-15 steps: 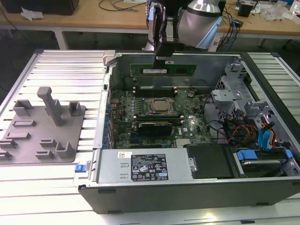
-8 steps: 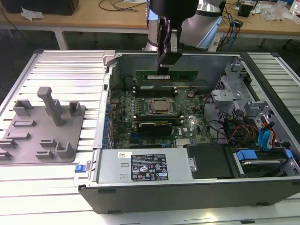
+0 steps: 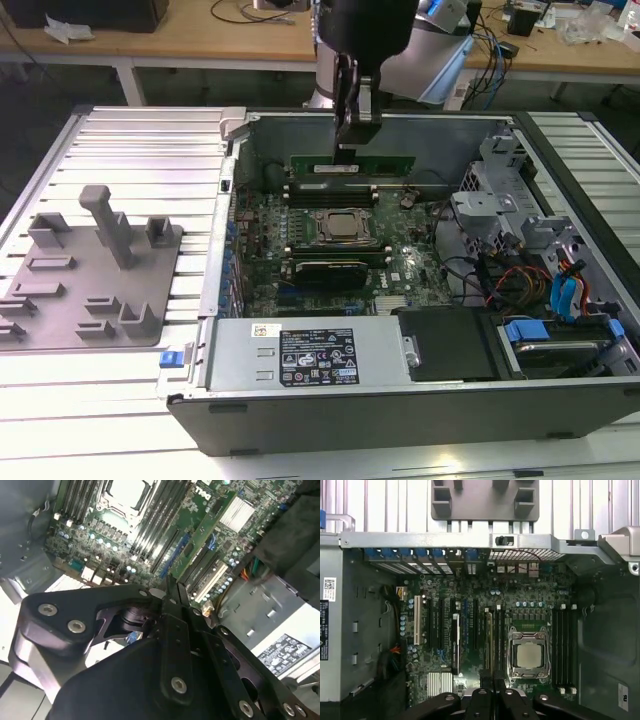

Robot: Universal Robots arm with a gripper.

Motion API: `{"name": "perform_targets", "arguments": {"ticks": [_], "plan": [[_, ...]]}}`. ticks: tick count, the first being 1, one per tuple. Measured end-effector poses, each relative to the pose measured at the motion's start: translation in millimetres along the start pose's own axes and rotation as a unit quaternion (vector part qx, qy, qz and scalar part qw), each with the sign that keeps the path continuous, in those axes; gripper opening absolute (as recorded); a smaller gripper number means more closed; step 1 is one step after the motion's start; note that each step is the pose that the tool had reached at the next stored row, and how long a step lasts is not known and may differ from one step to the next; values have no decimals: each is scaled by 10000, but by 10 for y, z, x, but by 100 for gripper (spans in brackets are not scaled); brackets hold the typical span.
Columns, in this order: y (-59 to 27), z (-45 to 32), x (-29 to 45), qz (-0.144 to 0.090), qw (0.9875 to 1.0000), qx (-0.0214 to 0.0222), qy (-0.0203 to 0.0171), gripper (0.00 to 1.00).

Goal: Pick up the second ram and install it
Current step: 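Pick up the second ram and move it above second insertion slot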

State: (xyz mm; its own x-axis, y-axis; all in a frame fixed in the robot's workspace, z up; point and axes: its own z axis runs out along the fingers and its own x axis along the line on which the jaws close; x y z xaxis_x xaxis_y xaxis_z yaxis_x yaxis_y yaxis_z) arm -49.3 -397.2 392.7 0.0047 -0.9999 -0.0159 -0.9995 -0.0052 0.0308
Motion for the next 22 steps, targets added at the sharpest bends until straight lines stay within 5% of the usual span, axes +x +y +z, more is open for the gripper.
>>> {"name": "perform_targets", "arguments": {"ticks": [3,9,22], "plan": [[-2,64,-34,0,10000,0,0,9],[-8,215,-213,0,10000,0,1,9],[-14,438,-238,0,10000,-1,1,9]]}}
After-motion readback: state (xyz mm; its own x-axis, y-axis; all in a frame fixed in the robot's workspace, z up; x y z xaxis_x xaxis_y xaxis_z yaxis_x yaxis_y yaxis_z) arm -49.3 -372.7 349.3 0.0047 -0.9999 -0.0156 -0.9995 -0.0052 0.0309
